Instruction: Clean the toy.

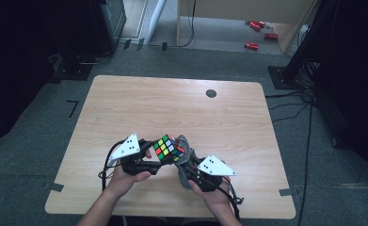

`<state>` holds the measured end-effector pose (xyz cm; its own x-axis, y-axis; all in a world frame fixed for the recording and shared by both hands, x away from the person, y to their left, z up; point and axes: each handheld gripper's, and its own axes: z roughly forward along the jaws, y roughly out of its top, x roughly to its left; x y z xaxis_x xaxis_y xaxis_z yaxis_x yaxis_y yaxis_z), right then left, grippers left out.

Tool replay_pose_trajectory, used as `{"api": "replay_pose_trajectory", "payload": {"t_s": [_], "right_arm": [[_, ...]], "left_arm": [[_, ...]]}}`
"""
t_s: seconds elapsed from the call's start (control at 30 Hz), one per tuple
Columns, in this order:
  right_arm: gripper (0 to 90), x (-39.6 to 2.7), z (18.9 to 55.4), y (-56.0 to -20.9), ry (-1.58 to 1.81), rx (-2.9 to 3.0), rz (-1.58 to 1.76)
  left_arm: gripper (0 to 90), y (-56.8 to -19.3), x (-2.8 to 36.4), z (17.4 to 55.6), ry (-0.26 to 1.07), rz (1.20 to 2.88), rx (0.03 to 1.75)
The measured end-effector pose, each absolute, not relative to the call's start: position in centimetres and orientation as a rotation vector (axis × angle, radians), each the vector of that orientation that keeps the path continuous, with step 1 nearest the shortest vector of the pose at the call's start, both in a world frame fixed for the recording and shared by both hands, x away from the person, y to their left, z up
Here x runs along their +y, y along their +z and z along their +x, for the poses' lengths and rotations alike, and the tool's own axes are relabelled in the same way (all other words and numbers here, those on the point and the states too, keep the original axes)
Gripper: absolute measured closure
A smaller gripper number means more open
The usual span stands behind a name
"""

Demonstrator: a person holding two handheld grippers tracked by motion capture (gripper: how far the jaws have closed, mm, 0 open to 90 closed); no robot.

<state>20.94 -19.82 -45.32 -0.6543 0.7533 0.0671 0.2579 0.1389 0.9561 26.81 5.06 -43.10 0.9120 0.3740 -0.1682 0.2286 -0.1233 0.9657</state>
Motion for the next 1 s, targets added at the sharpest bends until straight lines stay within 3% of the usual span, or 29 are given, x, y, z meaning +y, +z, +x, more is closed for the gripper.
{"api": "replay_pose_trajectory", "payload": {"t_s": [0.33,0.53,0.73,1.0], "right_arm": [[72.3,-17.3,19.9,-45.7,1.469,2.106,0.820],[71.4,-22.7,22.3,-44.5,1.370,1.903,1.063],[70.4,-29.2,24.8,-46.6,1.129,1.760,1.300],[65.6,-31.1,26.5,-50.3,1.011,1.818,1.475]], "left_arm": [[34.7,-42.6,6.7,27.4,0.195,1.692,0.512],[34.7,-42.8,7.4,28.0,0.220,1.702,0.578],[34.7,-43.1,7.4,28.3,0.225,1.713,0.604],[34.7,-43.6,7.5,28.7,0.218,1.723,0.647]]}}
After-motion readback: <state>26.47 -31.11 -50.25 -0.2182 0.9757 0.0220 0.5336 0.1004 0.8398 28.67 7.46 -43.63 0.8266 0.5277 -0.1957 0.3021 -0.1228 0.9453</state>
